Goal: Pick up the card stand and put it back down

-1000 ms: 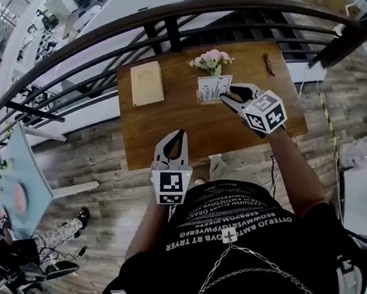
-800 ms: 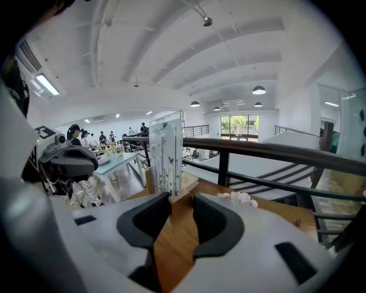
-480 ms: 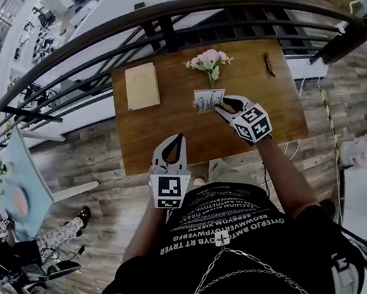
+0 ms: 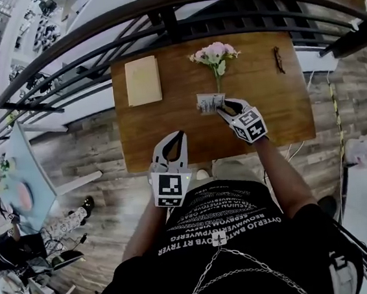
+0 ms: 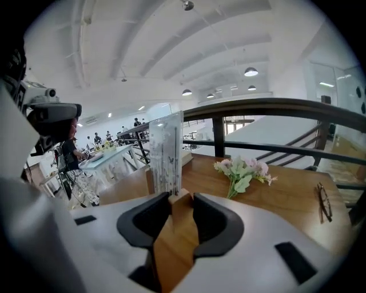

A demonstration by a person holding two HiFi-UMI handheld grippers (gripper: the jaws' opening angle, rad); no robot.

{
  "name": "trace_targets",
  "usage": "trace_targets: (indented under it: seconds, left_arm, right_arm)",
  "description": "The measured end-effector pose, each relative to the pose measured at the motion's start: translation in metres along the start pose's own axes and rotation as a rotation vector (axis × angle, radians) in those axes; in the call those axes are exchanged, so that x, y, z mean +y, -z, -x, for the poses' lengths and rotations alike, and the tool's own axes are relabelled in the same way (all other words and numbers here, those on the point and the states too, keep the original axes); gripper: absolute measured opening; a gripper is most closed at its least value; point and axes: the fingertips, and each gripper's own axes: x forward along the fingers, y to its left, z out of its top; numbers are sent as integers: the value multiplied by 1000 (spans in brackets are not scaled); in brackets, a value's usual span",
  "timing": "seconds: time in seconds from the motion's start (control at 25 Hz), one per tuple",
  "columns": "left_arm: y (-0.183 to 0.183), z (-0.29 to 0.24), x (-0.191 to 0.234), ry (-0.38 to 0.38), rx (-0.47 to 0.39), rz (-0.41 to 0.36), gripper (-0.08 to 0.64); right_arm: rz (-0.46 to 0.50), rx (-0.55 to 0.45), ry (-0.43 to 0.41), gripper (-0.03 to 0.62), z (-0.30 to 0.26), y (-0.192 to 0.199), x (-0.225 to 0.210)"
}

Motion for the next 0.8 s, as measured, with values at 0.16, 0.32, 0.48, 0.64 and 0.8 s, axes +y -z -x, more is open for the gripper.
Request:
trace_targets:
  seconds: [0.16,0.32,0.48,0.64,0.8]
  left_arm:
    - [0,-8,9,-13,12,2,28]
    - [2,-16,16,-32,17,10,28]
    - [7,-19,21,-46,21,18,28]
    - [17,-22,24,-62,24,29,28]
    - [37,-24,23,-63,34,49,28]
  right_arm:
    - [-5,30,-10,141,-19,19,-5]
    - [-6,58,-25,141,-36,40,-8]
    - [10,87,-32,142,-50,58,-9]
    - [84,117,-39,143,-62,72,-8]
    - [178,115,-29,143,-71,83,-4]
